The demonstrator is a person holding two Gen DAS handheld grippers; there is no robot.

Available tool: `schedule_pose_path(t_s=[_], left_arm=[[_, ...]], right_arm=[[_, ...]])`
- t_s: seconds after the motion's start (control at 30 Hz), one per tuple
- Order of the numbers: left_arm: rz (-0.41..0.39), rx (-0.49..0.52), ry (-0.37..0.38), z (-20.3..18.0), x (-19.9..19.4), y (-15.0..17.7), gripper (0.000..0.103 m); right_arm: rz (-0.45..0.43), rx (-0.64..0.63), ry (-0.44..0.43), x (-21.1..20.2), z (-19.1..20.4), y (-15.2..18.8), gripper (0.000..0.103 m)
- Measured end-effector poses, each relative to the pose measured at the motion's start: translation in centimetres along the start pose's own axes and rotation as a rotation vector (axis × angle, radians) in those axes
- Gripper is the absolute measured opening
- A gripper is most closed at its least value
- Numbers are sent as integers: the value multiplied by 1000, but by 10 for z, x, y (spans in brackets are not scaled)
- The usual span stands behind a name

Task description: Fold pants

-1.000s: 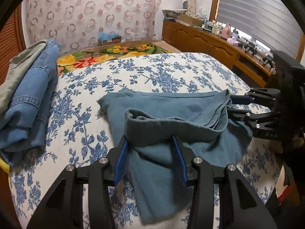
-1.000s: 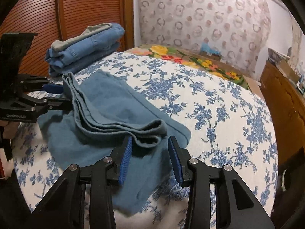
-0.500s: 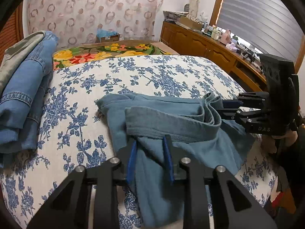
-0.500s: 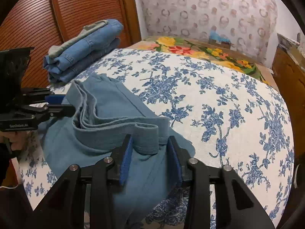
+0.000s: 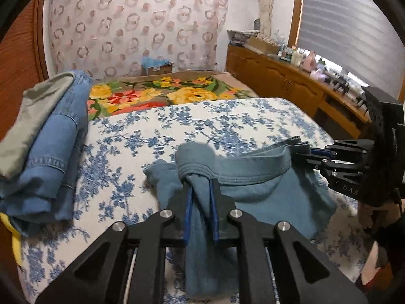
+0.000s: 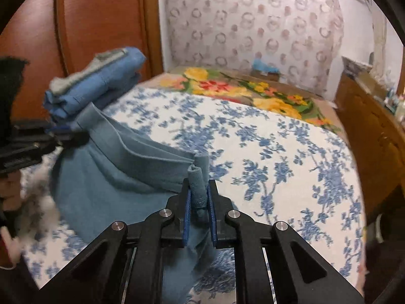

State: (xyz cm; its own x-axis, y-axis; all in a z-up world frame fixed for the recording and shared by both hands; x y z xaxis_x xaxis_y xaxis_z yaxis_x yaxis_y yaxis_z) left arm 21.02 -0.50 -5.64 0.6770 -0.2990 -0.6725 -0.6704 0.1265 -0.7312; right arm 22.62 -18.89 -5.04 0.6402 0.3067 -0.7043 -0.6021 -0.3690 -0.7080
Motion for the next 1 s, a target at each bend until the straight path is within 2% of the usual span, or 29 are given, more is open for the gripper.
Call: schedule_pose_path(t_s=[0.07, 0.23, 0.3, 0.33, 0.4, 0.6, 0.73, 1.0], left_arm=[[2, 4, -36, 3, -1, 1, 13], [17, -6, -14, 7, -6, 6, 22], [13, -2, -4, 6, -8, 8, 32], [14, 0, -1, 5, -9, 9, 34], [21, 4, 6, 3, -9, 12, 43], [53, 19, 12, -4, -10, 27, 44], [74, 20, 6, -6, -13, 41, 44], [98, -22, 15, -2, -18, 63, 44]], right_arm=[[20, 18, 7, 8, -4, 2, 10], [49, 45, 0, 17, -11, 7, 10], [48, 49, -2, 16, -12, 8, 11], [48, 50, -4, 15, -12, 8, 16], [44, 56, 1, 12, -13, 8, 18], [17, 69, -6, -10, -15, 11, 24], [1, 83, -30, -29, -12, 24, 32], [19, 94, -79, -49, 5, 60, 33]])
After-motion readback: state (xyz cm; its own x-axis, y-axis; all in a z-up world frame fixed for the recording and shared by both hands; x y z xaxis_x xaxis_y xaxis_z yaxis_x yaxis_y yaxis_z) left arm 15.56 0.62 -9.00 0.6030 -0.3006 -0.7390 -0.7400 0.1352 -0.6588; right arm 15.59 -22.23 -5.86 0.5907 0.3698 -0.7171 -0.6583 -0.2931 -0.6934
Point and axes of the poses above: each gripper's, at about its wrist camera, not at the fingertips, and x roughly the way its jaws point, z to its left, y to its underside, the point moved 3 cm from there along x, roughly the way its jaws point, and after that the axes turned 3 degrees about y, right-handed, at the moved point
